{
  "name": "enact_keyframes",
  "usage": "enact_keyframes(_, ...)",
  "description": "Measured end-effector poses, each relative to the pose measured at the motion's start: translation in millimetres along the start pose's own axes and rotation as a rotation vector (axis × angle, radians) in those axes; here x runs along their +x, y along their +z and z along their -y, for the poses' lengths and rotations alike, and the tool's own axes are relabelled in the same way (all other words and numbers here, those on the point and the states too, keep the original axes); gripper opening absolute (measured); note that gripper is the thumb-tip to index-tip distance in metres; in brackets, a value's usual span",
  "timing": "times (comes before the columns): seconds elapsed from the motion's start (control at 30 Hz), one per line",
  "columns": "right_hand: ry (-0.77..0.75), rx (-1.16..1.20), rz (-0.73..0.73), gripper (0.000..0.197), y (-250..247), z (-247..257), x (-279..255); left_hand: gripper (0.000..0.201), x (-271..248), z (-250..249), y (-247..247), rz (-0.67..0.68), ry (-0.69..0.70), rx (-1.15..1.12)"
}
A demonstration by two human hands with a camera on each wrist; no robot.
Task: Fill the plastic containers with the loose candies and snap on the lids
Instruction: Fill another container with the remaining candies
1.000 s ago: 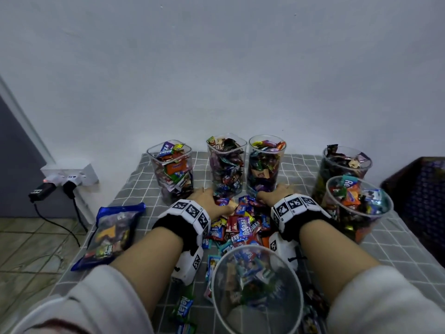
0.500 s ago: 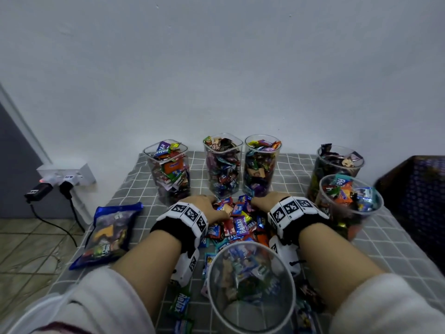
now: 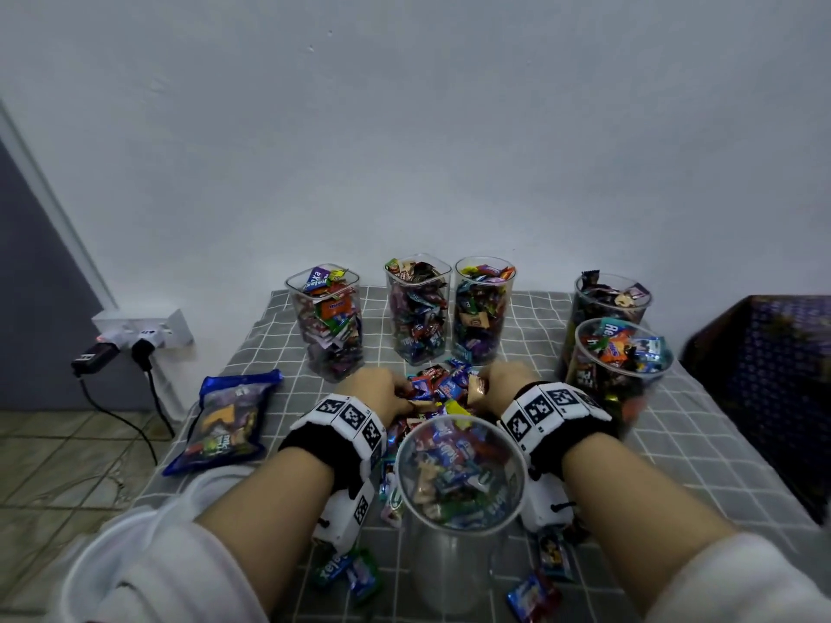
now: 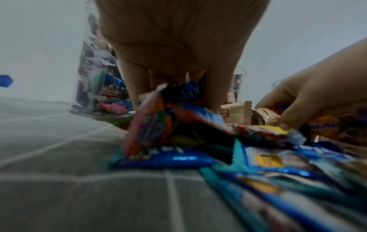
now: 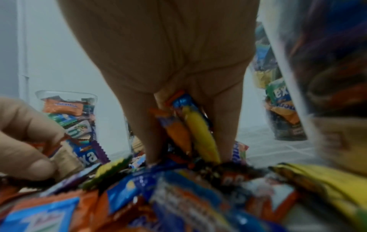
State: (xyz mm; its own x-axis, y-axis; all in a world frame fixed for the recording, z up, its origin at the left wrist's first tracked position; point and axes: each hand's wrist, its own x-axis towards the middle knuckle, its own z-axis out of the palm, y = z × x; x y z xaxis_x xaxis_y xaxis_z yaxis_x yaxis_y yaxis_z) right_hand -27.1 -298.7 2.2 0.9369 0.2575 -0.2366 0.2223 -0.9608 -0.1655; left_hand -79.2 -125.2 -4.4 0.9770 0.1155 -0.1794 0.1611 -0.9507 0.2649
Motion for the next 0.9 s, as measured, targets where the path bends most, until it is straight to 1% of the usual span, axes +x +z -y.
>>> enact_keyframes(0.13, -0.012, 0.063, -0.054, 0.027, -9, -3, -13, 0.030, -13, -4, -5, -0.066, -0.004, -0.021)
enact_keyframes(0.23, -0.025, 0.092, -0.103, 0.029, -19, -4, -28, 0.031, -23, -7, -10, -0.120, -0.003, -0.097)
enact_keyframes(0.33, -0.054, 0.168, -0.129, 0.031, -27, -7, -39, 0.028, -31, -8, -16, -0.180, 0.012, -0.197)
enact_keyframes(0.4, -0.059, 0.250, -0.162, 0.028, -31, -9, -47, 0.025, -38, -8, -19, -0.215, 0.024, -0.287)
enact_keyframes(0.53, -0.083, 0.394, -0.243, 0.019, -39, -12, -64, 0.026, -51, -11, -27, -0.244, 0.055, -0.411)
enact_keyframes(0.63, -0.123, 0.501, -0.271, 0.016, -48, -13, -79, 0.025, -57, -13, -31, -0.256, 0.082, -0.513)
enact_keyframes(0.73, -0.185, 0.603, -0.269, 0.019, -59, -10, -99, 0.021, -63, -11, -34, -0.266, 0.099, -0.607)
enact_keyframes(0.8, -0.250, 0.614, -0.283, 0.017, -66, -8, -113, 0.017, -68, -10, -37, -0.262, 0.105, -0.644)
enact_keyframes(0.9, -0.348, 0.560, -0.324, 0.010, -73, -3, -134, 0.009, -79, -11, -41, -0.264, 0.131, -0.665)
